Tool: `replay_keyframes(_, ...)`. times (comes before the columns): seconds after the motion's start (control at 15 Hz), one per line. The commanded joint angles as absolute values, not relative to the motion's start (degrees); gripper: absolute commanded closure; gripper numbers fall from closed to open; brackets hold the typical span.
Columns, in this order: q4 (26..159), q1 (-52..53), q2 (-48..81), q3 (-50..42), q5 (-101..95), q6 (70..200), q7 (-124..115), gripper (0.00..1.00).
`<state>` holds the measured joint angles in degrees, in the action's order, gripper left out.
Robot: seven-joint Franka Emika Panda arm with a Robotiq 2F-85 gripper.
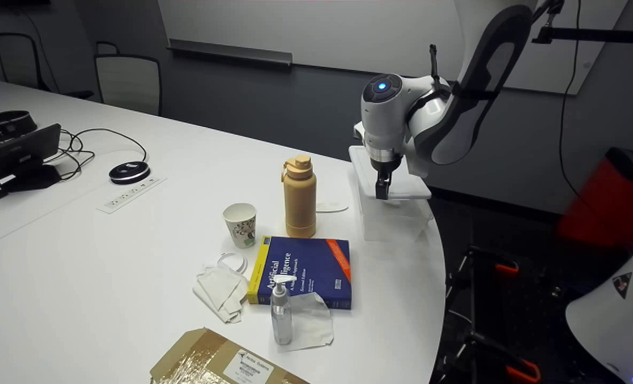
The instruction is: Open the lid on the container then put the pump bottle in the container.
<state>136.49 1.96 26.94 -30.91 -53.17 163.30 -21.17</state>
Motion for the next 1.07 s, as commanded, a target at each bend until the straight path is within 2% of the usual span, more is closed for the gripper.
replay_keyframes(0.0, 140.62, -6.16, 19.77, -21.73, -45.98, 163.68, -10.19, 0.0)
replay_keyframes(0.53, 140.86, -18.65, 14.85, -1.17, -8.28, 156.28, 23.65, 0.0)
replay_keyframes(1.0, 137.6, -17.03, 14.07, 3.97, 7.05, 146.09, 37.73, 0.0)
